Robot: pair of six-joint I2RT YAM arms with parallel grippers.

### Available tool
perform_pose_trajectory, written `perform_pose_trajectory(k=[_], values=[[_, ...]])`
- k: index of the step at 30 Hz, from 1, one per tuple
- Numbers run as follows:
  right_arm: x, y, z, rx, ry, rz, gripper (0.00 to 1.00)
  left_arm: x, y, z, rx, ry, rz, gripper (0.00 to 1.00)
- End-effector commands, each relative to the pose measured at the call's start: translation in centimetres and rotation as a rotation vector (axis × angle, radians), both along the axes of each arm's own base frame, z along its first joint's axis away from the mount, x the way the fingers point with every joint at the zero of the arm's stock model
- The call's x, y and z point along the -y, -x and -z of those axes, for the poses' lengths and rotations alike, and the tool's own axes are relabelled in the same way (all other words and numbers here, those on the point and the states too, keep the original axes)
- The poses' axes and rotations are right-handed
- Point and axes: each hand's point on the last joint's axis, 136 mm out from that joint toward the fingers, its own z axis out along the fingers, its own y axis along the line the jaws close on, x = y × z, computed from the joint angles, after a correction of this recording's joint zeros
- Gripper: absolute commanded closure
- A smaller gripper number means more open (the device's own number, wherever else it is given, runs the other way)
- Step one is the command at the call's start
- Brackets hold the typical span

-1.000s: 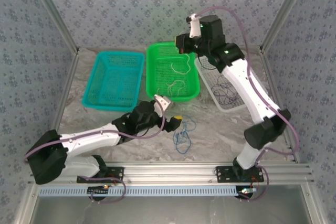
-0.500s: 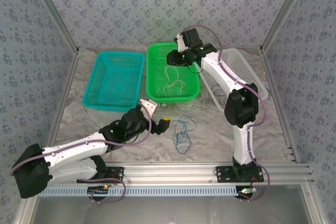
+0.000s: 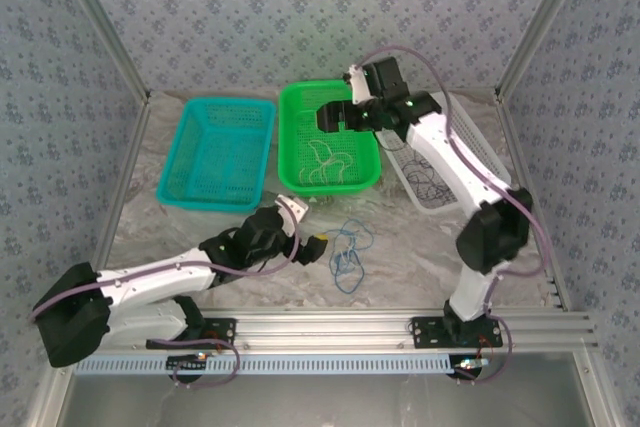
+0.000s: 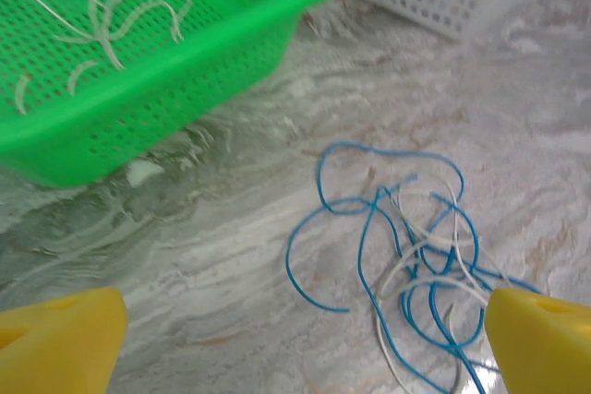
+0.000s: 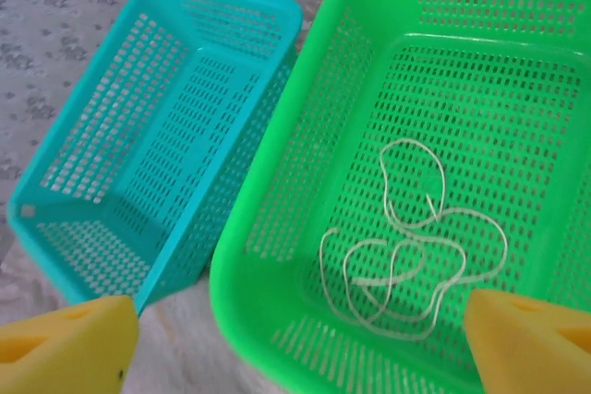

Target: Untangle the cables

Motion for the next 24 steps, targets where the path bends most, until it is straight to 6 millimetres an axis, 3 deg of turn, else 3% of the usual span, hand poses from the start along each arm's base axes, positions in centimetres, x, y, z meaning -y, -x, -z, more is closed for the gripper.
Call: perform_pose_trajectory(k=[1, 7, 8, 12, 14, 16, 24], values=[[2.3, 3.5, 1.5, -0.059, 0.006, 0.042, 0.13, 0.9, 0.4, -0.1, -0.003, -0.066, 0.084, 0.03], [5.8, 10.3, 5.5, -0.144, 0.027, 0.128, 0.19, 1.0, 0.5, 0.2, -0.014, -0.027, 0.075, 0.03], [6.4, 11.7, 7.2, -0.176, 0.041, 0.140, 0.19, 1.0, 0.5, 0.1, -0.014, -0.017, 0.066, 0.03], [7.2, 16.9, 10.6, -0.209, 0.032, 0.142, 0.26, 0.6, -0.2, 0.3, -0.031, 0.000, 0.017, 0.02], [7.7, 18.8, 12.5, -0.237, 0.045, 0.170, 0.34, 0.3, -0.8, 0.3, -0.042, 0.006, -0.020, 0.01], [7.7, 20.9, 14.7, -0.292, 0.050, 0.186, 0.37, 0.4, -0.8, -0.1, -0.050, 0.024, -0.010, 0.01], [4.4, 24.3, 18.8, -0.396, -0.012, 0.186, 0.44, -1.2, -1.6, -0.4, -0.057, 0.045, -0.094, 0.01]])
